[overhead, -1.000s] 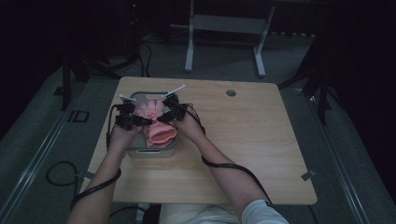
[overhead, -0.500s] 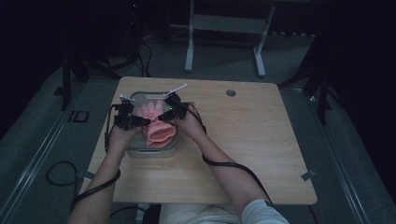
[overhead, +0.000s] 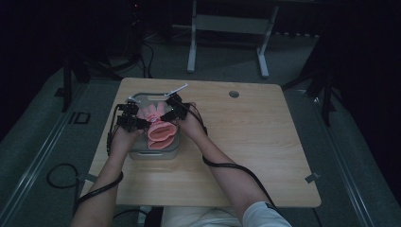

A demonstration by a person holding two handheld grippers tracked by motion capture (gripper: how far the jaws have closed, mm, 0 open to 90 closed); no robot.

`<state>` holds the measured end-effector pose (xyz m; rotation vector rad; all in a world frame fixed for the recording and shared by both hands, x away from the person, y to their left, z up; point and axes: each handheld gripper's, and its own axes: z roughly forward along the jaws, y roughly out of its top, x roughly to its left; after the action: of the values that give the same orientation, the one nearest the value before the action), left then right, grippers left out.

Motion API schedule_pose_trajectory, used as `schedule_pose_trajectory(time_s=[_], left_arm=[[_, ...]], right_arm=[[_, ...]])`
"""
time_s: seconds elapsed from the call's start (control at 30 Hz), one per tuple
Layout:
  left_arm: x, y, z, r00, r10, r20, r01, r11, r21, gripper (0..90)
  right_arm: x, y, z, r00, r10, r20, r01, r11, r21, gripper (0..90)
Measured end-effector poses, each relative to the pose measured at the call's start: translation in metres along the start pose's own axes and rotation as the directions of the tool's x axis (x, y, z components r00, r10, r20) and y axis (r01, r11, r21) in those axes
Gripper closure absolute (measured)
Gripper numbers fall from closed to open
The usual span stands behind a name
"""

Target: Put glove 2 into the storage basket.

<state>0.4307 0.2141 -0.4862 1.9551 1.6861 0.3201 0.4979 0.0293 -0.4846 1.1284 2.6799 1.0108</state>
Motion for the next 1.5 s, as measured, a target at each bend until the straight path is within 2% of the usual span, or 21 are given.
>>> schedule_pose_trajectory(time_s=[0.1, 0.23, 0.4, 0.57, 0.9, 1.13, 1.3, 1.33, 1.5], left_arm=[[-0.001, 0.001, -0.001, 0.9998, -0.005, -0.018, 0.004, 0.9999, -0.011, 43.4], [0.002, 0.000, -0.005, 0.9996, -0.028, 0.005, 0.028, 0.9988, -0.040, 41.9], [0.006, 0.000, -0.012, 0.9982, -0.050, 0.034, 0.052, 0.9964, -0.067, 41.0], [0.009, 0.000, -0.019, 0.9979, -0.051, 0.041, 0.054, 0.9955, -0.078, 41.0], [0.011, 0.000, -0.034, 0.9972, -0.048, 0.058, 0.054, 0.9922, -0.112, 40.5], [-0.001, 0.003, -0.050, 0.9979, 0.002, 0.065, 0.008, 0.9885, -0.151, 39.6], [-0.009, 0.003, -0.055, 0.9963, 0.017, 0.084, -0.002, 0.9831, -0.183, 39.7], [-0.014, 0.001, -0.057, 0.9945, 0.032, 0.099, -0.013, 0.9817, -0.190, 39.7], [-0.023, -0.003, -0.061, 0.9925, 0.057, 0.108, -0.033, 0.9767, -0.212, 39.1]], right_arm=[[-0.001, 0.002, 0.001, 0.9998, 0.013, -0.017, -0.013, 1.000, 0.000, 56.6], [0.000, 0.003, -0.003, 0.9982, 0.027, -0.053, -0.028, 1.000, -0.014, 59.1], [0.004, 0.006, -0.014, 0.9970, 0.015, -0.076, -0.019, 0.999, -0.047, 58.6], [0.008, 0.010, -0.026, 0.9944, 0.009, -0.105, -0.018, 0.996, -0.085, 57.1], [0.008, 0.010, -0.032, 0.9936, 0.013, -0.112, -0.023, 0.995, -0.096, 56.0], [0.007, 0.011, -0.040, 0.9924, 0.012, -0.123, -0.026, 0.993, -0.114, 53.7], [0.008, 0.010, -0.043, 0.9921, 0.009, -0.125, -0.025, 0.992, -0.123, 52.6], [0.008, 0.010, -0.044, 0.9921, 0.007, -0.125, -0.022, 0.992, -0.125, 52.3], [0.005, 0.006, -0.052, 0.9923, -0.004, -0.124, -0.013, 0.991, -0.135, 48.3]])
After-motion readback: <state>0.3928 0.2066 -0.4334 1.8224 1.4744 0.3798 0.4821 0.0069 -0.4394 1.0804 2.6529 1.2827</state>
